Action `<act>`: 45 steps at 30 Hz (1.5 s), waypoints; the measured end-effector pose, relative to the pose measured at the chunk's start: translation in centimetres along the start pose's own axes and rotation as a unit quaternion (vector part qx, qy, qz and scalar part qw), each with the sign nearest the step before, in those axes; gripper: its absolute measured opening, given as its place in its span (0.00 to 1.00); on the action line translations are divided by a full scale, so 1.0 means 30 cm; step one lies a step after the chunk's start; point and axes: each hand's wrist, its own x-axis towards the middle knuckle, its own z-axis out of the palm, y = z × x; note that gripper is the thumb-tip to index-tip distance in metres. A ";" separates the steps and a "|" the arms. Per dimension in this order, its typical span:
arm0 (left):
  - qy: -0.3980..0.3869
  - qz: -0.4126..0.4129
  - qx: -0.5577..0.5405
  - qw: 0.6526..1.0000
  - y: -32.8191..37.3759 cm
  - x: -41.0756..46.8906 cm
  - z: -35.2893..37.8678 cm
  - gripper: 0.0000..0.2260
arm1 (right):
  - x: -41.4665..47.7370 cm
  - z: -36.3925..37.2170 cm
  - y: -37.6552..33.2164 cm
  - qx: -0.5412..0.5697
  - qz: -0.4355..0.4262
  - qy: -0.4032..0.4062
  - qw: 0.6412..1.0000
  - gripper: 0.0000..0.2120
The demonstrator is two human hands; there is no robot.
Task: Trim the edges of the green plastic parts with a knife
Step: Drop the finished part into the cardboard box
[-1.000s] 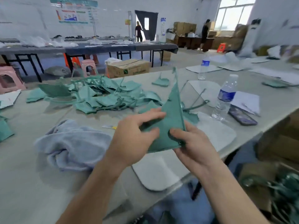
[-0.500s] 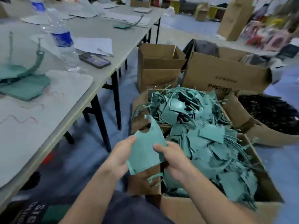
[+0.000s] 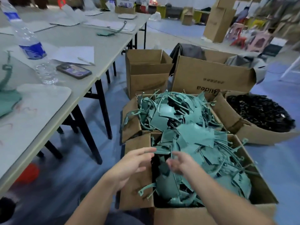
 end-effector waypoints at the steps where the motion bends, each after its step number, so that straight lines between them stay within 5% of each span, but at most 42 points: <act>1: -0.002 0.002 0.021 1.000 -0.002 -0.013 -0.015 0.12 | 0.026 0.038 0.069 -0.015 0.038 -0.022 0.999 0.17; 4: 0.029 0.011 0.021 0.999 -0.016 -0.045 -0.051 0.11 | 0.032 0.206 0.250 -0.036 0.098 -0.123 0.987 0.09; 6: 0.129 0.032 -0.040 0.990 -0.015 -0.060 -0.064 0.10 | -0.016 0.341 0.312 -0.043 0.104 -0.205 0.972 0.13; 10: 0.348 0.071 -0.191 0.915 0.034 -0.088 -0.153 0.07 | -0.187 0.598 0.275 -0.013 0.078 -0.311 0.947 0.14; 14: 0.404 0.170 -0.168 0.883 0.100 -0.214 -0.335 0.04 | -0.442 0.779 0.189 -0.078 -0.013 -0.399 0.913 0.07; 18: 0.492 0.235 -0.188 0.817 0.154 -0.387 -0.486 0.25 | -0.653 0.930 0.229 -0.105 -0.053 -0.532 0.839 0.07; 22: 0.533 0.296 -0.182 0.772 0.147 -0.642 -0.603 0.15 | -0.785 1.098 0.359 -0.121 0.004 -0.650 0.750 0.11; 25: 0.596 0.332 -0.187 0.707 0.090 -0.868 -0.714 0.12 | -0.894 1.263 0.512 -0.174 0.026 -0.694 0.698 0.14; 29: 0.710 0.315 -0.141 0.614 -0.055 -1.169 -0.863 0.19 | -1.041 1.488 0.784 -0.272 0.015 -0.685 0.676 0.13; 33: 0.828 0.143 0.038 0.542 -0.229 -1.424 -0.966 0.19 | -1.166 1.666 1.025 -0.387 -0.123 -0.661 0.631 0.13; 35: 0.820 0.061 0.139 0.552 -0.296 -1.480 -0.990 0.13 | -1.212 1.743 1.112 -0.415 -0.224 -0.645 0.601 0.12; 38: 0.741 -0.060 0.282 0.606 -0.394 -1.460 -1.009 0.23 | -1.244 1.854 1.209 -0.434 -0.387 -0.597 0.553 0.14; 40: 0.730 -0.073 0.314 0.602 -0.433 -1.460 -1.033 0.25 | -1.240 1.921 1.251 -0.453 -0.471 -0.554 0.516 0.14; 42: 0.768 -0.034 0.299 0.565 -0.442 -1.503 -1.062 0.16 | -1.227 1.977 1.280 -0.488 -0.543 -0.514 0.450 0.18; 45: 0.824 -0.039 0.331 0.459 -0.485 -1.598 -1.114 0.10 | -1.187 2.074 1.302 -0.510 -0.634 -0.457 0.360 0.25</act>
